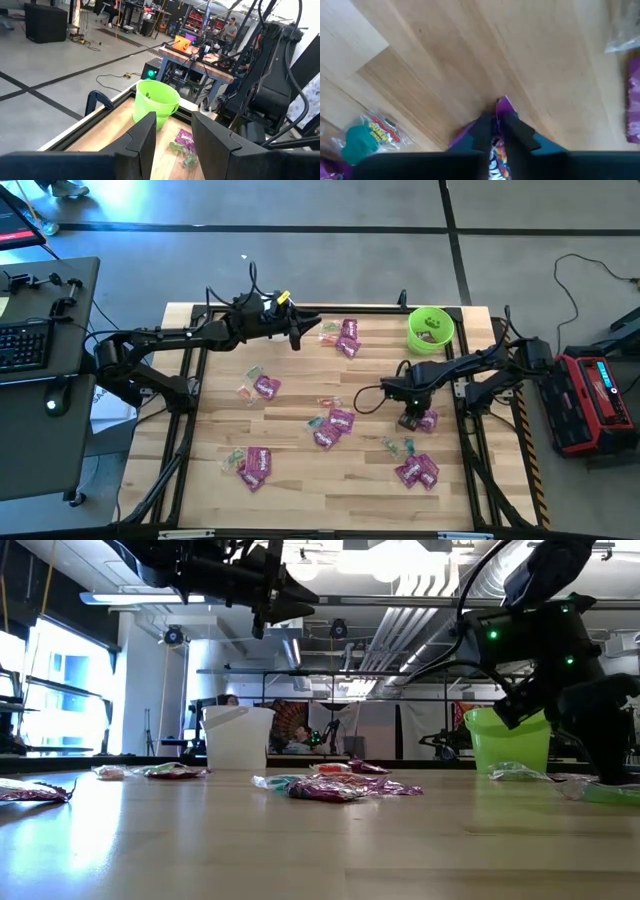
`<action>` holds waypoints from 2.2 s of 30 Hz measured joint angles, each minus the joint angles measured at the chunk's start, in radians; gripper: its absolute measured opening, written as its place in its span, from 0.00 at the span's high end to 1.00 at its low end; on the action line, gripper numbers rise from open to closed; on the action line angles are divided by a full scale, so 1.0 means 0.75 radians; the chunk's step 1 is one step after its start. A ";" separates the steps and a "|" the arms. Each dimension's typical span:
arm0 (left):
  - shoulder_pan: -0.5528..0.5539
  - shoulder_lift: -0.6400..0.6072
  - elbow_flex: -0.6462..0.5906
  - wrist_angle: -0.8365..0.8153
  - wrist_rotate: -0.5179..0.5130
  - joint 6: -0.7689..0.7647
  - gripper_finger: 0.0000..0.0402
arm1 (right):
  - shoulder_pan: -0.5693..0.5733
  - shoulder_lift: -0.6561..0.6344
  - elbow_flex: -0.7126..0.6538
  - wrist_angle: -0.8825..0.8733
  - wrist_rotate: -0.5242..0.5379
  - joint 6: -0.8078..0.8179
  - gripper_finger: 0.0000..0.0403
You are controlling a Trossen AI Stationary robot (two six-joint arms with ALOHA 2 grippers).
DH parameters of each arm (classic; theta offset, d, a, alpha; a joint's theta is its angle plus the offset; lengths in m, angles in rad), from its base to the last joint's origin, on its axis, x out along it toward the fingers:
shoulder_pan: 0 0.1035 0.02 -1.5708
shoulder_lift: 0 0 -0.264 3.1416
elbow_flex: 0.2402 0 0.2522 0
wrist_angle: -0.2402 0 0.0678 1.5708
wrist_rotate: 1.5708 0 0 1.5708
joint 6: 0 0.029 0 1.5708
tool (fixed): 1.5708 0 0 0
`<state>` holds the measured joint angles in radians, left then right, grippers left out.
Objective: Sort candy by brand, put in halloween buckets
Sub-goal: Put the violet candy into the green bucket
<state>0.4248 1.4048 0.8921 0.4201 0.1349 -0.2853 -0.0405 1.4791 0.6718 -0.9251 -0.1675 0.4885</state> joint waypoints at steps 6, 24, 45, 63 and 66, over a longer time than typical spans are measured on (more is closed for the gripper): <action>0.002 0.000 0.000 -0.002 0.000 -0.021 0.71 | 0.021 -0.070 0.046 -0.008 0.039 0.014 0.99; 0.006 0.000 0.000 -0.006 -0.009 -0.001 0.71 | 0.019 -0.510 0.128 0.045 0.143 0.405 1.00; -0.021 0.000 0.000 -0.005 -0.009 -0.054 0.71 | -0.823 -0.468 0.549 -0.083 0.813 0.137 1.00; -0.020 -0.002 0.000 0.025 -0.009 -0.070 0.71 | -1.145 -0.081 0.549 -0.036 0.674 -0.091 0.98; -0.020 -0.002 0.000 0.024 -0.009 -0.071 0.71 | -1.145 -0.081 0.549 -0.045 0.615 -0.094 0.92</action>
<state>0.4095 1.4033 0.8921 0.4385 0.1280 -0.3386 -0.8989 1.4185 1.0836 -0.9586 0.2935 0.4182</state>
